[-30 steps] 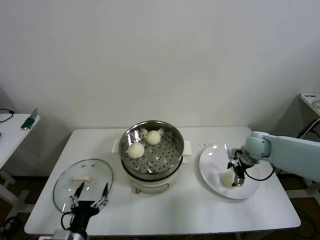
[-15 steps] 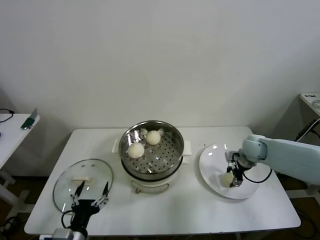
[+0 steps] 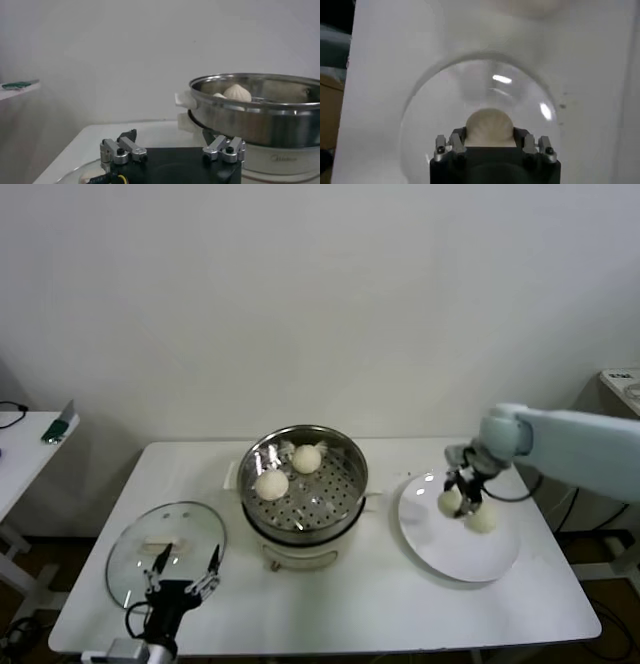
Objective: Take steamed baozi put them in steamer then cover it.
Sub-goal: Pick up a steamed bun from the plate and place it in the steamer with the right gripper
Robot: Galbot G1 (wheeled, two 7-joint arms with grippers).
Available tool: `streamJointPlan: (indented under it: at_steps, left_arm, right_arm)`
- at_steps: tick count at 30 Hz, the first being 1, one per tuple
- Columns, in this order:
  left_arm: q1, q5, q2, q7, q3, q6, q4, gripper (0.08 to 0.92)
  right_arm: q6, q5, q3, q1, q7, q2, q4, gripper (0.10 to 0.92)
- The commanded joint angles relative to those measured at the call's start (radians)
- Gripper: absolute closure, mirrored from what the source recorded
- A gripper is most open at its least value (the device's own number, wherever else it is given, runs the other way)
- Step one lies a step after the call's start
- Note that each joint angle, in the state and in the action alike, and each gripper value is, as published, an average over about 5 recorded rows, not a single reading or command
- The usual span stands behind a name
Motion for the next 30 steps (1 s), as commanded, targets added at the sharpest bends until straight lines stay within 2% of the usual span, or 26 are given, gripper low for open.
streamJointPlan:
  at_steps: [1,6,11,16,30]
  left_arm:
    - [-0.001,0.002,0.003,0.001,-0.001,0.001,-0.005,0.177]
    - [0.004,0.000,0.005,0.000,-0.004,-0.002,-0.008,0.177]
    - [0.009,-0.009,0.009,-0.002,-0.015,-0.006,-0.009,0.177]
    - [0.006,-0.014,0.004,-0.003,-0.022,-0.005,-0.009,0.177]
    - [0.010,-0.016,0.000,-0.006,-0.032,-0.009,0.000,0.177]
  right_arm:
    - [0.314,-0.006,0.027,0.365,-0.106,0.216,0.065,0.389]
    - [0.416,-0.076,0.109,0.327,-0.072,0.326,0.172,0.389]
    - [0.427,-0.211,0.151,0.231,-0.031,0.415,0.243,0.389]
    - [0.427,-0.345,0.162,0.103,0.025,0.498,0.208,0.389]
    - [0.391,-0.406,0.120,-0.082,0.053,0.533,0.131,0.389]
